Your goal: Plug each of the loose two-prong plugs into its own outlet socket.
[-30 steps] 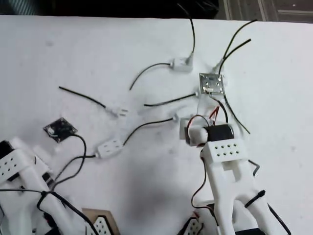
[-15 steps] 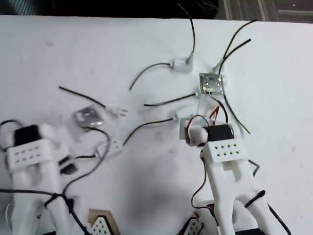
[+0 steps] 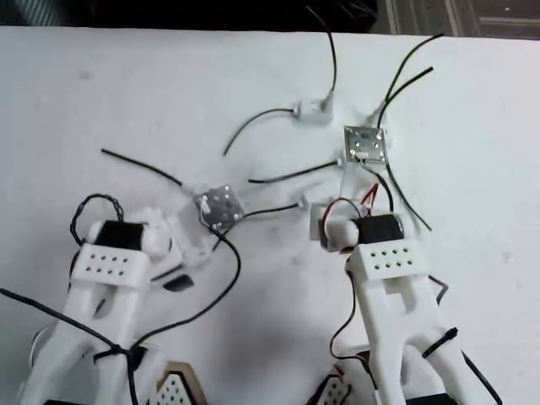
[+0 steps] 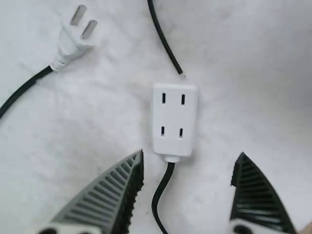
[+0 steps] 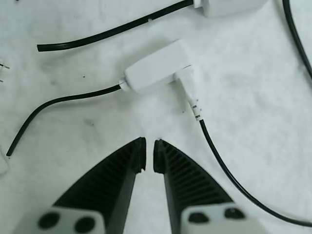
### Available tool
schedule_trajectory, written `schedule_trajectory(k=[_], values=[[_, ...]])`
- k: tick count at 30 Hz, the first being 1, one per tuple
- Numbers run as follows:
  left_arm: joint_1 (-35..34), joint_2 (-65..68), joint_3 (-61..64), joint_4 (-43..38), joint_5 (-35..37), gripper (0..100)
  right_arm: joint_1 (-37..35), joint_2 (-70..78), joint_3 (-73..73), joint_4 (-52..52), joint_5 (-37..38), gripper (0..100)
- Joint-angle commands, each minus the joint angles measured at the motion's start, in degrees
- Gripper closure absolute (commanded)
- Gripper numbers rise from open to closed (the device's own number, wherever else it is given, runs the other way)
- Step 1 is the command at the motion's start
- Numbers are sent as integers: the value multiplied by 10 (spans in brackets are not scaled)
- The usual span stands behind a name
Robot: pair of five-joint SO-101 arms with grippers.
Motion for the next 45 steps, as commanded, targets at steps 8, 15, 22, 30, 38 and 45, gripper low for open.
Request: schedule_trajectory(k=[8,15,22,30,38,45], values=[[-14,93,-53,-44,5,705,-2,-15,4,-7,0,965],[-38,306,-198,26,5,710,-2,-15,4,-7,0,965],[-35,332,-202,25,61,714,-2,-15,4,-7,0,965],[-35,331,-159,18,148,823,-2,-15,4,-7,0,965],[-37,330,-142,11,225,827,-2,-15,4,-7,1,965],[-35,330,-145,43,310,816,-2,-15,5,-7,1,965]])
